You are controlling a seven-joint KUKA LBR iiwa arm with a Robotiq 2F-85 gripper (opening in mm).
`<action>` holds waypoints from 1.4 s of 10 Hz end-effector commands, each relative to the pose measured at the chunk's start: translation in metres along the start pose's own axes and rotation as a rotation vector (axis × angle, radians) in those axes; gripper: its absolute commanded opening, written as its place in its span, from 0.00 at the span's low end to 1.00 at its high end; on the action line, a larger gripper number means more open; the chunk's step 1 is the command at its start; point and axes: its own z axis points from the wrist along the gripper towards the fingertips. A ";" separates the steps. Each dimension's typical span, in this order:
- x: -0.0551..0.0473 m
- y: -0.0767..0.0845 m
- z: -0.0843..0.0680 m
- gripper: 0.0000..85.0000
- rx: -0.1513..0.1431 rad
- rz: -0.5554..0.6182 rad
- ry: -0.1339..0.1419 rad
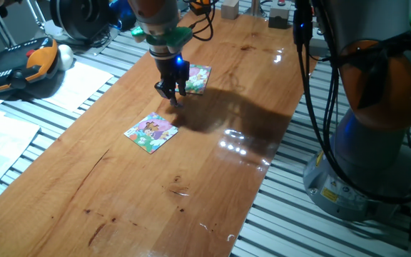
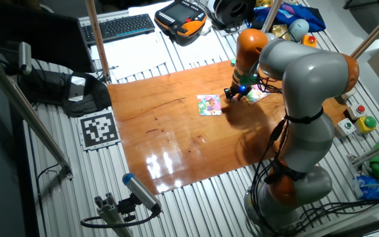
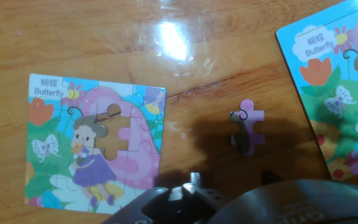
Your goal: Assemble one piece of a puzzle
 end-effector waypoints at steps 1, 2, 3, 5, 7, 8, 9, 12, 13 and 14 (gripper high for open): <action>0.000 -0.001 0.004 0.60 -0.007 -0.011 -0.006; -0.001 -0.003 0.007 0.60 -0.013 -0.015 -0.010; -0.001 -0.005 0.008 0.60 -0.009 -0.027 -0.017; -0.004 -0.011 0.015 0.60 -0.009 -0.050 -0.045; -0.004 -0.013 0.018 0.60 0.002 -0.079 -0.060; -0.004 -0.013 0.016 0.60 0.013 -0.080 -0.051; -0.005 -0.012 0.016 0.60 0.016 -0.069 -0.045; -0.007 -0.012 0.019 0.60 0.017 -0.055 -0.033; -0.008 -0.012 0.020 0.60 0.020 -0.055 -0.034; -0.009 -0.013 0.022 0.60 0.019 -0.057 -0.033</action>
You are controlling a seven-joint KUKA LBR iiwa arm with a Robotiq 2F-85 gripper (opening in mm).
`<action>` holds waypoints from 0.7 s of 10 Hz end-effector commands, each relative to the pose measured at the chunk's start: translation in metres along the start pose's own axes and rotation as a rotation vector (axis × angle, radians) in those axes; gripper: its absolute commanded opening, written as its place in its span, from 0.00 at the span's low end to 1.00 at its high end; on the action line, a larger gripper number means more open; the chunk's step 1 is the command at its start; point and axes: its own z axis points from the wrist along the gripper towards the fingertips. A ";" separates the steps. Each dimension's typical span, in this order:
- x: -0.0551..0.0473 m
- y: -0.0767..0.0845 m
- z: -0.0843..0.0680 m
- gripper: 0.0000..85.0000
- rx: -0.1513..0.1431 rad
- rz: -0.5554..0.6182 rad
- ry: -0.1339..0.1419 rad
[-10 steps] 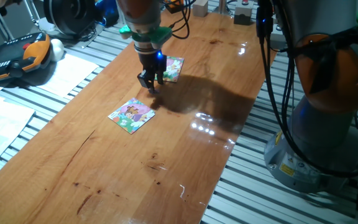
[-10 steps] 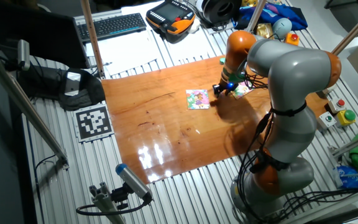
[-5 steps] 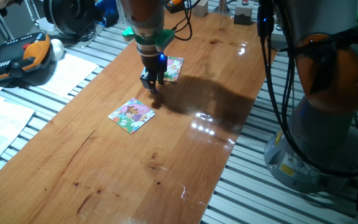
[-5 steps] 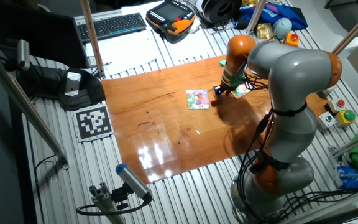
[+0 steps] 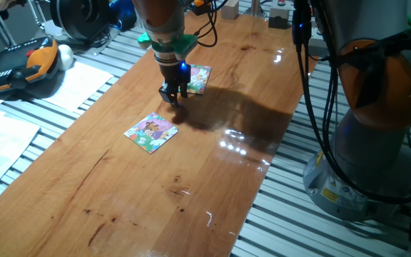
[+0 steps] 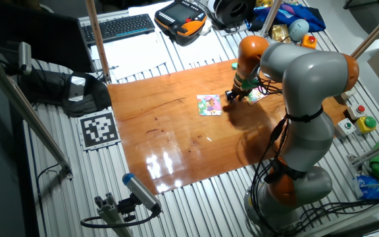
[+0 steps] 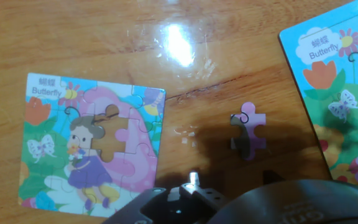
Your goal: Assemble one piece of a puzzle
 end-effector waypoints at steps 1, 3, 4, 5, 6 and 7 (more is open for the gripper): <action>0.000 -0.001 0.001 0.60 -0.003 -0.001 0.000; -0.001 -0.003 0.001 0.60 -0.006 -0.006 0.000; -0.001 -0.004 0.002 0.60 -0.006 -0.012 -0.003; -0.002 -0.006 0.005 0.60 -0.007 -0.015 -0.009; -0.002 -0.008 0.007 0.60 -0.007 -0.016 -0.011; -0.002 -0.009 0.009 0.60 -0.007 -0.016 -0.012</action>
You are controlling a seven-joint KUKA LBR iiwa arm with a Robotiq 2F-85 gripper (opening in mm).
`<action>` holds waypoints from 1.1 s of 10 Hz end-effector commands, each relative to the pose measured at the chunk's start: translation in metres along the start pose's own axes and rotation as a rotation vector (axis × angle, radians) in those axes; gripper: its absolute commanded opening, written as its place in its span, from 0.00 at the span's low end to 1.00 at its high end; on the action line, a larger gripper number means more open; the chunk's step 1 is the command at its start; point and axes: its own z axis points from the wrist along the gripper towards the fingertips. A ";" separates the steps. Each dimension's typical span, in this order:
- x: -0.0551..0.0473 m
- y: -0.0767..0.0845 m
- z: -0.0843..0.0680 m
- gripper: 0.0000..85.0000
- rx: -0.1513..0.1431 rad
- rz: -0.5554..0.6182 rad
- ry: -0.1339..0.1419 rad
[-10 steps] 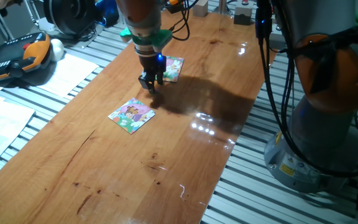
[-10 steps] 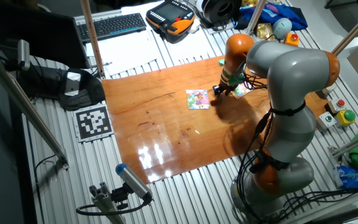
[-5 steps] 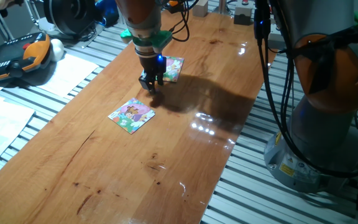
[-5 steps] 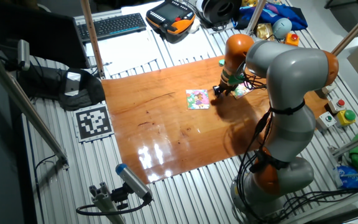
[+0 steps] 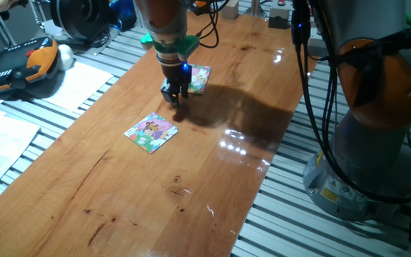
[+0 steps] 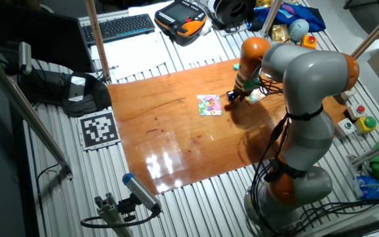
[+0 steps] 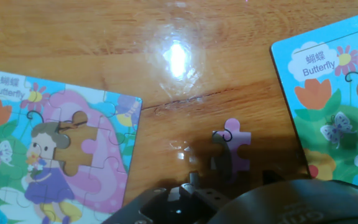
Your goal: Assemble one piece of a puzzle
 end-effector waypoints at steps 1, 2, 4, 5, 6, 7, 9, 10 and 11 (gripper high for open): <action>0.000 0.000 0.000 0.60 0.000 0.002 0.000; -0.001 0.000 0.001 0.60 0.001 0.005 0.000; -0.002 -0.001 0.004 0.40 -0.002 0.005 0.000; -0.003 -0.002 0.005 0.40 -0.002 0.003 0.000; -0.004 -0.003 0.006 0.40 -0.002 0.001 0.000; -0.004 -0.003 0.006 0.40 0.000 -0.002 -0.002; -0.005 -0.003 0.006 0.40 0.003 -0.003 -0.002; -0.005 -0.003 0.007 0.40 0.001 -0.003 -0.002; -0.005 -0.003 0.007 0.40 0.001 -0.003 -0.002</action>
